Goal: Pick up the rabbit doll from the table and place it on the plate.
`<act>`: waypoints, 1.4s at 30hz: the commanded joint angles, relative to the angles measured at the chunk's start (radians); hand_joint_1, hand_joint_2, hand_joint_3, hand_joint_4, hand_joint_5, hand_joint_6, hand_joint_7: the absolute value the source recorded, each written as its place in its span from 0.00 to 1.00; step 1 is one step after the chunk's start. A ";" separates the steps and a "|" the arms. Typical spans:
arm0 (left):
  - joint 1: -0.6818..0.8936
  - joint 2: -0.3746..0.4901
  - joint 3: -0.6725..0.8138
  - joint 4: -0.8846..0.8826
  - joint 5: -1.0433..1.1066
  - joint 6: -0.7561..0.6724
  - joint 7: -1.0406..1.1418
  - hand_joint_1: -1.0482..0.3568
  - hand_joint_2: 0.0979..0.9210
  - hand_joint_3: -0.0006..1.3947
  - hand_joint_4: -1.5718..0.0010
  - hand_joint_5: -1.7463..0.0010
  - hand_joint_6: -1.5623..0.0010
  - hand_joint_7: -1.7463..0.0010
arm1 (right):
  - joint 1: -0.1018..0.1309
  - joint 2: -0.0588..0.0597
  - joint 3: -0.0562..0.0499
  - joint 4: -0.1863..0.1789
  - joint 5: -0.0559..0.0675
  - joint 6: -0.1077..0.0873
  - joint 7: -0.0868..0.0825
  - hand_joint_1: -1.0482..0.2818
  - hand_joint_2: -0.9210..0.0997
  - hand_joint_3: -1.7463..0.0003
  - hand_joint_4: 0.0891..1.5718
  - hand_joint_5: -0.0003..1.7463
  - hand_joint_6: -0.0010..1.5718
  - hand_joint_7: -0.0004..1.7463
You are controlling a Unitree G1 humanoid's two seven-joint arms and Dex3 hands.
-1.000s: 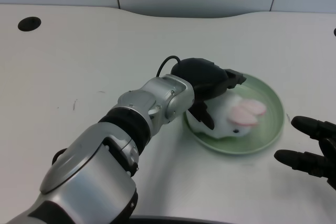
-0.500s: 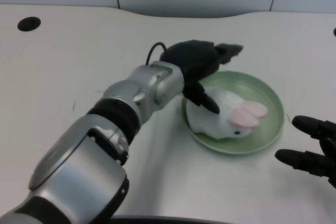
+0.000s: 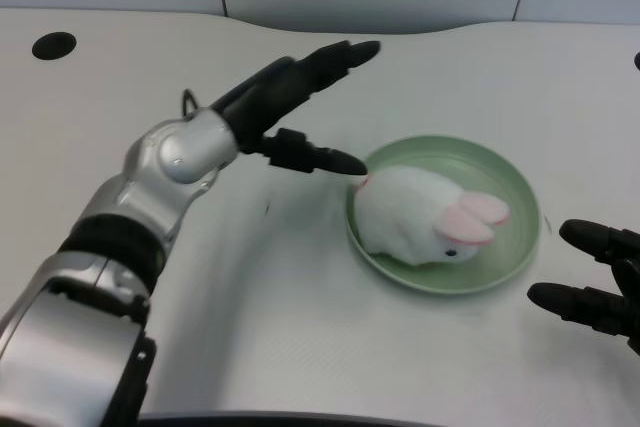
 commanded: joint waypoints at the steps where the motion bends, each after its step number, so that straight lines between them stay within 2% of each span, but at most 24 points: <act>1: 0.088 0.058 0.040 -0.054 -0.047 -0.048 -0.039 0.32 1.00 0.05 0.99 0.60 0.89 0.97 | -0.014 -0.012 -0.008 0.025 -0.008 -0.011 0.003 0.54 0.00 0.88 0.59 0.01 0.54 0.00; 3: 0.147 0.082 0.068 -0.099 -0.080 -0.066 -0.047 0.35 1.00 0.10 0.99 0.49 0.86 0.97 | -0.019 -0.012 -0.006 0.031 -0.011 -0.018 0.005 0.54 0.00 0.88 0.59 0.01 0.54 0.00; 5: 0.203 0.090 0.105 -0.146 -0.131 -0.055 -0.065 0.36 1.00 0.12 0.99 0.44 0.84 0.96 | -0.022 -0.012 -0.005 0.032 -0.011 -0.016 0.002 0.54 0.00 0.88 0.59 0.01 0.54 0.00; 7: 0.274 0.101 0.147 -0.207 -0.187 -0.035 -0.085 0.37 1.00 0.15 0.95 0.40 0.81 0.95 | -0.027 -0.013 -0.006 0.034 -0.013 -0.010 -0.004 0.53 0.00 0.88 0.59 0.01 0.54 0.00; 8: 0.317 0.108 0.169 -0.245 -0.221 -0.026 -0.099 0.37 1.00 0.20 0.91 0.36 0.80 0.96 | -0.032 -0.013 -0.008 0.038 -0.013 -0.005 -0.007 0.53 0.00 0.89 0.59 0.01 0.54 0.00; 10: 0.376 0.115 0.193 -0.310 -0.263 0.000 -0.118 0.40 1.00 0.24 0.85 0.29 0.79 0.96 | -0.038 -0.013 -0.012 0.047 -0.012 -0.003 -0.006 0.53 0.00 0.89 0.60 0.01 0.54 0.00; 14: 0.488 0.116 0.234 -0.461 -0.338 0.111 -0.134 0.43 1.00 0.29 0.83 0.18 0.76 0.95 | -0.064 -0.019 -0.016 0.096 -0.016 -0.027 0.018 0.53 0.00 0.89 0.59 0.01 0.54 0.00; 15: 0.544 0.094 0.267 -0.528 -0.394 0.183 -0.121 0.42 1.00 0.30 0.81 0.14 0.70 0.93 | -0.069 -0.019 -0.018 0.105 -0.018 -0.032 0.018 0.54 0.00 0.89 0.59 0.01 0.54 0.00; 16: 0.589 0.077 0.292 -0.587 -0.437 0.247 -0.108 0.43 1.00 0.28 0.78 0.07 0.62 0.80 | -0.074 -0.020 -0.020 0.113 -0.020 -0.037 0.018 0.53 0.00 0.89 0.59 0.01 0.55 0.00; 18: 0.663 0.056 0.319 -0.681 -0.495 0.350 -0.095 0.44 1.00 0.30 0.77 0.02 0.68 0.53 | -0.084 -0.023 -0.022 0.132 -0.020 -0.041 0.025 0.53 0.00 0.88 0.59 0.01 0.55 0.00; 19: 0.696 0.054 0.324 -0.706 -0.513 0.372 -0.109 0.45 1.00 0.32 0.77 0.01 0.71 0.45 | -0.089 -0.025 -0.022 0.144 -0.021 -0.045 0.027 0.53 0.00 0.88 0.59 0.01 0.55 0.00; 20: 0.725 0.054 0.330 -0.723 -0.529 0.387 -0.124 0.46 1.00 0.34 0.74 0.00 0.79 0.29 | -0.096 -0.027 -0.022 0.156 -0.024 -0.048 0.028 0.53 0.00 0.88 0.60 0.01 0.55 0.00; 22: 0.768 0.055 0.335 -0.742 -0.537 0.400 -0.131 0.46 1.00 0.36 0.70 0.00 0.83 0.15 | -0.109 -0.031 -0.022 0.180 -0.027 -0.056 0.036 0.53 0.00 0.88 0.59 0.00 0.55 0.00; 25: 0.797 0.055 0.340 -0.747 -0.536 0.404 -0.134 0.45 1.00 0.37 0.65 0.00 0.84 0.04 | -0.124 -0.030 -0.028 0.206 -0.023 -0.056 0.038 0.53 0.00 0.89 0.60 0.00 0.55 0.00; 28: 0.804 0.054 0.348 -0.746 -0.554 0.426 -0.153 0.44 1.00 0.37 0.63 0.00 0.80 0.00 | -0.133 -0.029 -0.030 0.220 -0.026 -0.064 0.034 0.53 0.00 0.89 0.60 0.00 0.55 0.00; 34: 0.806 0.083 0.346 -0.761 -0.573 0.535 -0.200 0.42 1.00 0.38 0.60 0.00 0.77 0.00 | -0.146 -0.033 -0.038 0.248 -0.030 -0.073 0.046 0.53 0.00 0.89 0.60 0.00 0.55 0.00; 40: 0.779 0.101 0.344 -0.723 -0.558 0.577 -0.222 0.44 1.00 0.37 0.60 0.00 0.76 0.00 | -0.154 -0.036 -0.039 0.251 -0.036 -0.067 0.043 0.53 0.00 0.88 0.60 0.00 0.55 0.00; 42: 0.761 0.099 0.348 -0.701 -0.564 0.585 -0.222 0.44 1.00 0.36 0.59 0.00 0.75 0.00 | -0.162 -0.039 -0.040 0.265 -0.039 -0.079 0.050 0.53 0.00 0.88 0.60 0.00 0.55 0.00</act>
